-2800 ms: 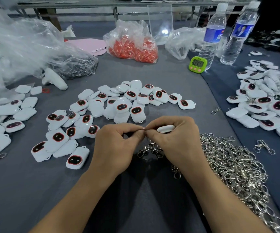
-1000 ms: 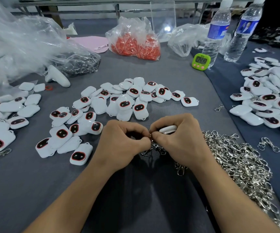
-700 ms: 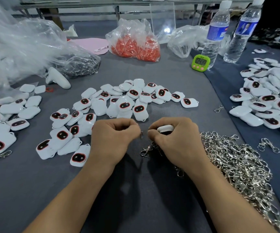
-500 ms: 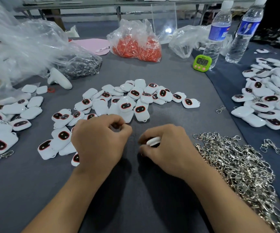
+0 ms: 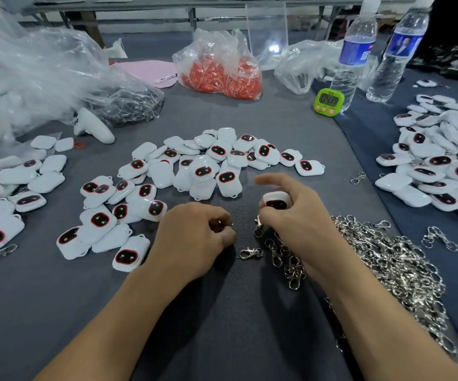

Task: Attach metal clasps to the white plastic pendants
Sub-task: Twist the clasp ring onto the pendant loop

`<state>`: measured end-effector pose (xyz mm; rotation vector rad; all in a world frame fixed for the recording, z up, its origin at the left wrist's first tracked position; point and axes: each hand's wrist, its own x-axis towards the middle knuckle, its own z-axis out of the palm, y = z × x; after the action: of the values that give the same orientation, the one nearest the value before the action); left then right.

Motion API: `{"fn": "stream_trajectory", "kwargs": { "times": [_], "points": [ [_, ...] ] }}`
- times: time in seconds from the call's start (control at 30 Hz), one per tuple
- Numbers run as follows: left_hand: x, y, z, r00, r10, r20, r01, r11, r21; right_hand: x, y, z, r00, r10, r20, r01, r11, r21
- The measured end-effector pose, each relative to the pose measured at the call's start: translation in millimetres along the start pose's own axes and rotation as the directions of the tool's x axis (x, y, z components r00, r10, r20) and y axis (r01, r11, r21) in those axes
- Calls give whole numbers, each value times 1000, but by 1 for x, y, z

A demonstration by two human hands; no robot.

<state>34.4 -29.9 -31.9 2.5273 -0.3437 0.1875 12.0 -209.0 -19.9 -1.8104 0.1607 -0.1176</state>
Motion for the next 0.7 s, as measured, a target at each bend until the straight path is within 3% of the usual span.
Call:
{"fn": "stream_trajectory", "kwargs": {
  "times": [0.13,0.3,0.47,0.7],
  "points": [
    [1,-2,-1,999,-23,32,25,998,-62,-1,0,4,997,-73,-24,73,997,-37],
    [1,-1,-3,998,-32,59,36,997,-72,-1,-3,6,972,-228,-46,210,946,-248],
    [0,-1,-4,997,-4,72,9,997,-75,-1,1,8,988,-138,-67,128,983,-132],
    [0,-3,-6,995,38,87,-27,992,-120,3,4,11,995,-90,-33,81,973,-217]
  ]
}}
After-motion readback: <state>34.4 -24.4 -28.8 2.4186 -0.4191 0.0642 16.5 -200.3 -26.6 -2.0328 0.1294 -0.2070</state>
